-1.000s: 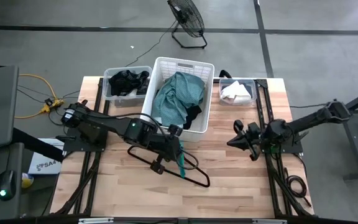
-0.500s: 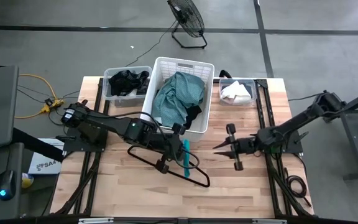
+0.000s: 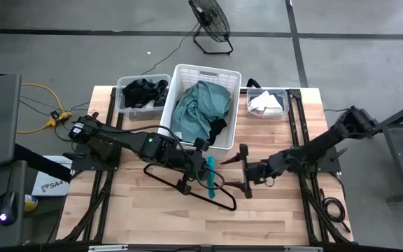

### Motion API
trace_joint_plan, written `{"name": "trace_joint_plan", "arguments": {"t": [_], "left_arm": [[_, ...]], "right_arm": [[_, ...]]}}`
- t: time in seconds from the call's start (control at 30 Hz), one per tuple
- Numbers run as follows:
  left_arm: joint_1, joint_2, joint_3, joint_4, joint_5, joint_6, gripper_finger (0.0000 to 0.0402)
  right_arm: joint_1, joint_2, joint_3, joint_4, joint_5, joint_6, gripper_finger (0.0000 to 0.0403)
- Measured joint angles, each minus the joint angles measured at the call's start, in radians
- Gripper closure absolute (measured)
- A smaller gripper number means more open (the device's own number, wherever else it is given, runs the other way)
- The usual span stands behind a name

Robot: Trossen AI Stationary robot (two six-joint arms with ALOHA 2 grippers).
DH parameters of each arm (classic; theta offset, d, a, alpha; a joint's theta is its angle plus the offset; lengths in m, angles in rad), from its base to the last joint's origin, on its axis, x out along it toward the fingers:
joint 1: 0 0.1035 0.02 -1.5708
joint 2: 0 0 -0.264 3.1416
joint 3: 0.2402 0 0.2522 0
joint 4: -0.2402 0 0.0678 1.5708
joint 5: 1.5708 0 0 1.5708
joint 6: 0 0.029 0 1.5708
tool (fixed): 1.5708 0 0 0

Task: Pick & Place Cloths
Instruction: Put the blue sock into the right transparent bin

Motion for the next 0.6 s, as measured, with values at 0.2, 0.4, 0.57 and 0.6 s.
{"name": "trace_joint_plan", "arguments": {"t": [0.2,0.4,0.57,0.6], "left_arm": [[0.000,0.000,0.000,0.000,0.000,0.000,0.0401],[0.000,0.000,0.000,0.001,0.000,-0.007,0.0401],[0.000,0.000,0.000,0.001,0.000,-0.008,0.0401],[0.000,0.000,0.000,0.001,0.000,-0.008,0.0401]], "right_arm": [[-0.052,0.105,0.091,-0.002,-0.025,-0.042,0.0062],[-0.098,0.183,0.169,-0.003,-0.088,-0.046,0.0072],[-0.110,0.198,0.192,-0.003,-0.124,-0.038,0.0127],[-0.107,0.198,0.193,0.000,-0.124,-0.038,0.0146]]}}
